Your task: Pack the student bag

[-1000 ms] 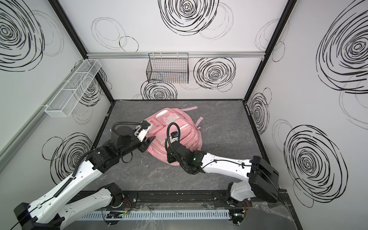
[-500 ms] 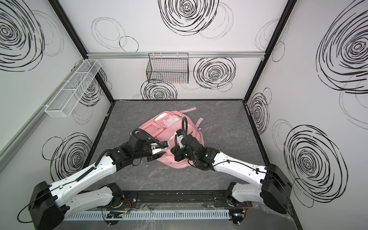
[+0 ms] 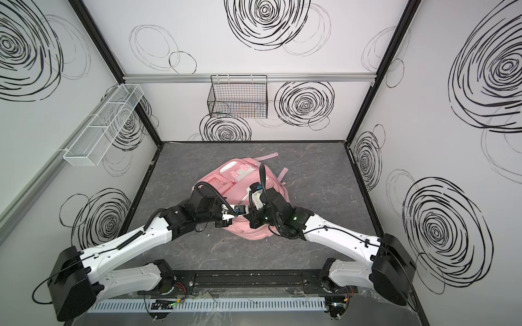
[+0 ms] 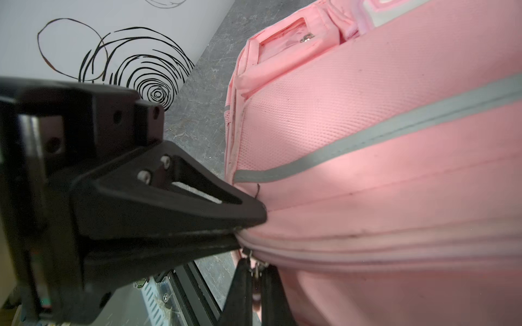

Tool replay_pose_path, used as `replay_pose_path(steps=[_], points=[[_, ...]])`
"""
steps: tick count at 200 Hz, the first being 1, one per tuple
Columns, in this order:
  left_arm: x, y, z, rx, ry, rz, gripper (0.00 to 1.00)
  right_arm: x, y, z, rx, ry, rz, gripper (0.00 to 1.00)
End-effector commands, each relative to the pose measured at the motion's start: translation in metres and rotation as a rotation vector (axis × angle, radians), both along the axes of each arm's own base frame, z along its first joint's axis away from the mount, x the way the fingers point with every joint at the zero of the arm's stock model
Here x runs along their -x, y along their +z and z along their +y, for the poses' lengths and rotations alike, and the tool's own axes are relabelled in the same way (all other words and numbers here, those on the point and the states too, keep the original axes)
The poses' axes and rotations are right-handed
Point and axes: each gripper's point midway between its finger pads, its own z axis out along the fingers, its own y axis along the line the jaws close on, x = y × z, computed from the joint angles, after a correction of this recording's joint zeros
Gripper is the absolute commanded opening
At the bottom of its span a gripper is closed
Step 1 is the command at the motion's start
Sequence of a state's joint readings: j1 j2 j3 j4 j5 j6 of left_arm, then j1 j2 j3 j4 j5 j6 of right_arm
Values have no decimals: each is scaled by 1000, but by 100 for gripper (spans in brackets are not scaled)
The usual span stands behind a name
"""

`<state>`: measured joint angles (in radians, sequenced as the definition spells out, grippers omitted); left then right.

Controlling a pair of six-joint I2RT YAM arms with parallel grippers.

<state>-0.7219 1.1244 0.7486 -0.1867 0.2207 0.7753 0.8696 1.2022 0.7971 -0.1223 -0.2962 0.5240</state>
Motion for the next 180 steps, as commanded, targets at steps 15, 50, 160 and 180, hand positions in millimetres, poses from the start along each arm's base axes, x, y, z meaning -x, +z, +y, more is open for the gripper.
replay_pose_path(steps=[15, 50, 160, 180], points=[[-7, 20, 25, 49, 44, -138, 0, -53, 15, -76, 204, -283, -139, 0], [-6, 32, 40, 59, 62, -228, 0, -82, -9, -149, 365, -483, -83, 0], [22, 72, -30, 255, 7, -48, 65, -37, 36, -24, -180, -144, 28, 0], [19, 43, -35, 203, 3, -13, 63, -33, 41, -20, -199, -128, 25, 0]])
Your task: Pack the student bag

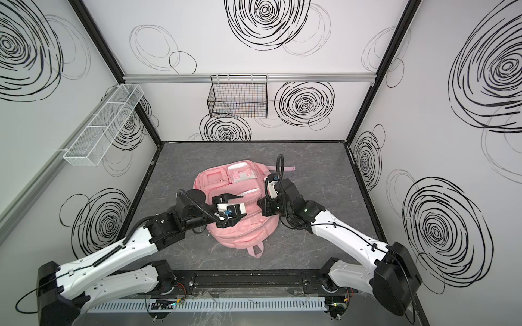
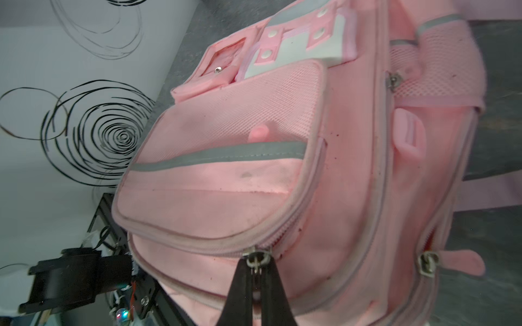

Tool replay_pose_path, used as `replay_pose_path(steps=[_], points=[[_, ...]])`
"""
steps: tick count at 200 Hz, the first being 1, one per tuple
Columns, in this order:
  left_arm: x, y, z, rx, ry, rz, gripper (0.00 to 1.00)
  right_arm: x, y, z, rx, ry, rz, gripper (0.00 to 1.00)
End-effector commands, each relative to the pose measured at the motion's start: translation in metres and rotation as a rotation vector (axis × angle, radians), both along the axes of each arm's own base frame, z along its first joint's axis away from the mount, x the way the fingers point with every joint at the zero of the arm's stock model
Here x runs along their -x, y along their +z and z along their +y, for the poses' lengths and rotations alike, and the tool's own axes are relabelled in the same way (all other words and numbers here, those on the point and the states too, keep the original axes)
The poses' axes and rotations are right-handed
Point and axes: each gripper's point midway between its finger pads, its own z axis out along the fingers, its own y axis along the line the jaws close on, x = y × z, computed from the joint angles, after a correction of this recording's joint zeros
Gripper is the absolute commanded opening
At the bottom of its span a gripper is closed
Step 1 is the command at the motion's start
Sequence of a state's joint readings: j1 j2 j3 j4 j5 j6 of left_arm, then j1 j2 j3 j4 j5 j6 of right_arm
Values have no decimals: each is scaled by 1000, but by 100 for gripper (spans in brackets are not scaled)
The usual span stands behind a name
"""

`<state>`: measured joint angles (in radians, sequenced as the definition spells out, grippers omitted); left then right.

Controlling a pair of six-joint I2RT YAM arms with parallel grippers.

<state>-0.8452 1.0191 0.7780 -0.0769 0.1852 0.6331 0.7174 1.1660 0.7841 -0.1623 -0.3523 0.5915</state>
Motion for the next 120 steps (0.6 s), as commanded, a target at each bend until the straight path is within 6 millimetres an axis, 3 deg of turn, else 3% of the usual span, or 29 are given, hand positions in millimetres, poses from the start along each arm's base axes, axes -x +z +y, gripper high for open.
replay_pose_path(steps=[1, 38, 80, 106, 120], points=[[-5, -29, -5, -23, 21, 71, 63, -4, 41, 17, -156, 9, -71, 0], [-21, -54, -1, -107, 80, 65, 61, 3, 33, 14, -124, 36, -55, 0], [-29, -50, -2, -103, 95, 55, 55, 10, 26, 12, -116, 56, -36, 0], [-39, -41, 0, -73, 136, 21, 62, 13, 23, 12, -113, 66, -24, 0], [-43, -47, 3, -88, 140, 24, 63, 15, 24, 13, -116, 77, -27, 0]])
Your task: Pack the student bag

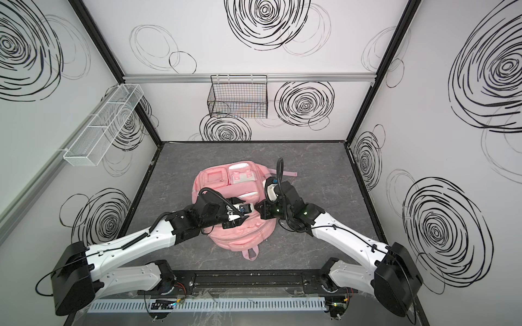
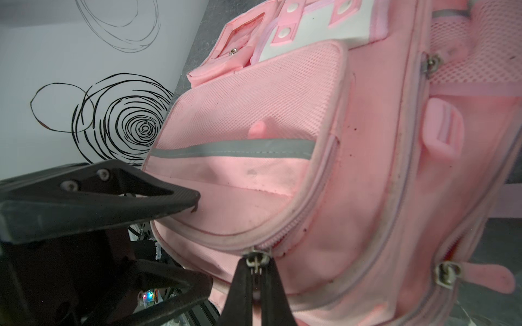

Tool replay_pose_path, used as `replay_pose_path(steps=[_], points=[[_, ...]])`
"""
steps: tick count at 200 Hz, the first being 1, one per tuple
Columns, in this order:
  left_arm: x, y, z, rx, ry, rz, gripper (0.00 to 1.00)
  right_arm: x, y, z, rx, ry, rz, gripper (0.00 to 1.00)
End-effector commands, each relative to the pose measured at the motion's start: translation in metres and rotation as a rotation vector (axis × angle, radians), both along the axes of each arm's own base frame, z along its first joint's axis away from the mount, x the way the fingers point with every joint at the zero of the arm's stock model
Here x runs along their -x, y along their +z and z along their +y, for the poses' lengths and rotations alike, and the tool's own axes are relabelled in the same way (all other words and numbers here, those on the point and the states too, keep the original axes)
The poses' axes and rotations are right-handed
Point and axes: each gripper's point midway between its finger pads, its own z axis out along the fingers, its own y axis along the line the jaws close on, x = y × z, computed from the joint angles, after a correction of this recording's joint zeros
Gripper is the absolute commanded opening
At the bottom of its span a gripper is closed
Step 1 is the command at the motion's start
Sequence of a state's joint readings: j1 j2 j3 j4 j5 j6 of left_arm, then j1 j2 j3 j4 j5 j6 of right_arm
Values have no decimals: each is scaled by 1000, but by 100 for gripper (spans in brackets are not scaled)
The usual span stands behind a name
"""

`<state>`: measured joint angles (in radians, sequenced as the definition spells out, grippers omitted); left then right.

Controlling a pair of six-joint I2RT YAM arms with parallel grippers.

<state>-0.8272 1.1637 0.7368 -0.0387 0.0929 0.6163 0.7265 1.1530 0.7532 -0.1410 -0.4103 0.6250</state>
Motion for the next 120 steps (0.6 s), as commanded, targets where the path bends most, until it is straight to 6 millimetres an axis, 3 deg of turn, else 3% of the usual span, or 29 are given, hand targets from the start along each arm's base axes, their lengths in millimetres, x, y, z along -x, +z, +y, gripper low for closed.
replay_pose_path(steps=[1, 25, 50, 63, 85, 120], points=[[-16, 13, -1, 32, 29, -58, 62, 2, 28, 7, -76, 36, -69, 0], [-23, -15, 7, -72, 51, -12, 53, 2, 32, 6, -81, 32, -79, 0], [-24, -30, 14, -131, 51, 55, 50, 0, 37, 2, -74, 22, -105, 0], [-24, -34, 17, -150, 44, 69, 37, -3, 39, -1, -66, 21, -118, 0], [-29, -28, 19, -130, 56, 57, 0, -19, 36, -17, -22, -26, -132, 0], [-26, -18, 22, -79, 45, 4, 0, -54, 10, -69, 112, -132, -133, 0]])
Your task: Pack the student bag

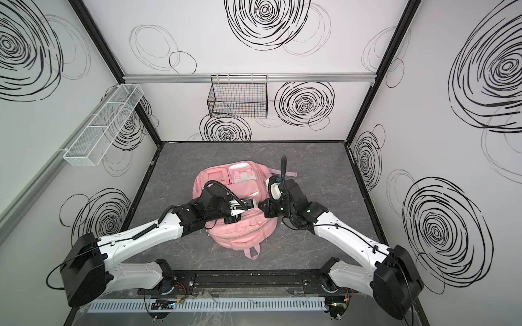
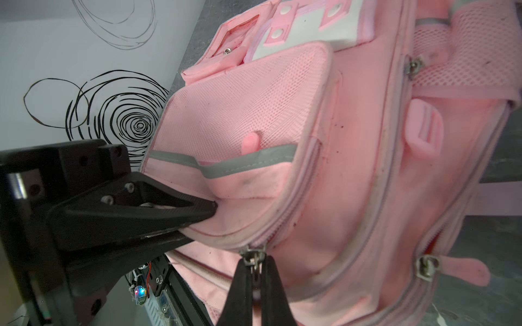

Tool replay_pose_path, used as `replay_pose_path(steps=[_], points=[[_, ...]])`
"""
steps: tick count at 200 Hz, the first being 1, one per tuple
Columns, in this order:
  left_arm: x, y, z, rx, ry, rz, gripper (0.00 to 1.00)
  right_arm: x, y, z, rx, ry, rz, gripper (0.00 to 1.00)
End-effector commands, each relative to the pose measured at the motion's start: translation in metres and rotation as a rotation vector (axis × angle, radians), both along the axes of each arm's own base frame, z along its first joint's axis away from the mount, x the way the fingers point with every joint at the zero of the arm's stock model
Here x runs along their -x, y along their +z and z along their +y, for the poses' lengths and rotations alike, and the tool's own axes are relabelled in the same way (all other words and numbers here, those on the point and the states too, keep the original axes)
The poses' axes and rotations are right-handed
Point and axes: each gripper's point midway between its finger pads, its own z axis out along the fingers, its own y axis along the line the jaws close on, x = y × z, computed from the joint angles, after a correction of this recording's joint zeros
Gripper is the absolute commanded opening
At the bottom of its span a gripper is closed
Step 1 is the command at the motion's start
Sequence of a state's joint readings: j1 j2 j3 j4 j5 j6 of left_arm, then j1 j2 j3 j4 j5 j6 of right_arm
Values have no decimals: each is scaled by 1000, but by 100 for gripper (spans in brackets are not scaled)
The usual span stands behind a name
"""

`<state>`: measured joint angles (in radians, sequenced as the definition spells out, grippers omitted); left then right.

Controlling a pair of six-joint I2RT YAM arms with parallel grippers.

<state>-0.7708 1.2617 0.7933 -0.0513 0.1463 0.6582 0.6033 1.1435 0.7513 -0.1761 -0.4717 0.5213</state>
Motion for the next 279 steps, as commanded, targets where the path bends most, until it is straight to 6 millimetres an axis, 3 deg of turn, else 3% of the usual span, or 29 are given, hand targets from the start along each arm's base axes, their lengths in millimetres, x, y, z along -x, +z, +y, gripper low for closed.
replay_pose_path(steps=[1, 39, 77, 105, 122, 139, 147, 153, 160, 168, 184, 201, 210, 220, 239, 262, 279], points=[[-6, -6, 24, -39, 55, -30, 0, -36, 11, -44, 87, -120, -102, 0], [7, 3, 29, -3, 0, -95, 0, -71, -12, -91, 215, -264, -52, 0], [38, 12, 18, 75, -172, -108, 0, -98, -1, -76, 131, -251, -138, 0], [57, 22, 16, 142, -287, -76, 0, -119, -14, -82, 159, -270, -82, 0], [51, 31, 16, 188, -260, -107, 0, -127, -27, -89, 203, -272, -47, 0], [24, 50, 20, 270, -139, -133, 0, -134, -26, -88, 180, -260, -32, 0], [3, 67, 24, 329, -45, -129, 50, -141, -19, -92, 174, -281, -38, 16], [-14, 80, 30, 382, 38, -117, 72, -150, -11, -100, 172, -328, -42, 36], [-32, 98, 39, 449, 120, -102, 76, -159, -2, -113, 163, -384, -47, 54], [-49, 121, 52, 536, 205, -100, 79, -170, 7, -135, 150, -460, -54, 62], [-80, 168, 101, 758, 438, -162, 83, -186, 23, -182, 135, -591, -110, 68], [-94, 194, 182, 975, 819, -338, 96, -192, 22, -248, 190, -793, -168, 71], [-92, 185, 224, 1012, 1024, -429, 97, -185, 13, -282, 270, -894, -230, 71], [-89, 162, 257, 944, 1194, -503, 96, -170, -3, -312, 372, -972, -305, 72], [-78, 109, 303, 742, 1427, -588, 98, -135, -30, -338, 520, -1058, -394, 73], [-61, 64, 320, 676, 1468, -597, 98, -113, -62, -328, 560, -1071, -446, 72], [-62, 43, 319, 709, 1442, -535, 98, -119, -49, -294, 582, -950, -579, 73]])
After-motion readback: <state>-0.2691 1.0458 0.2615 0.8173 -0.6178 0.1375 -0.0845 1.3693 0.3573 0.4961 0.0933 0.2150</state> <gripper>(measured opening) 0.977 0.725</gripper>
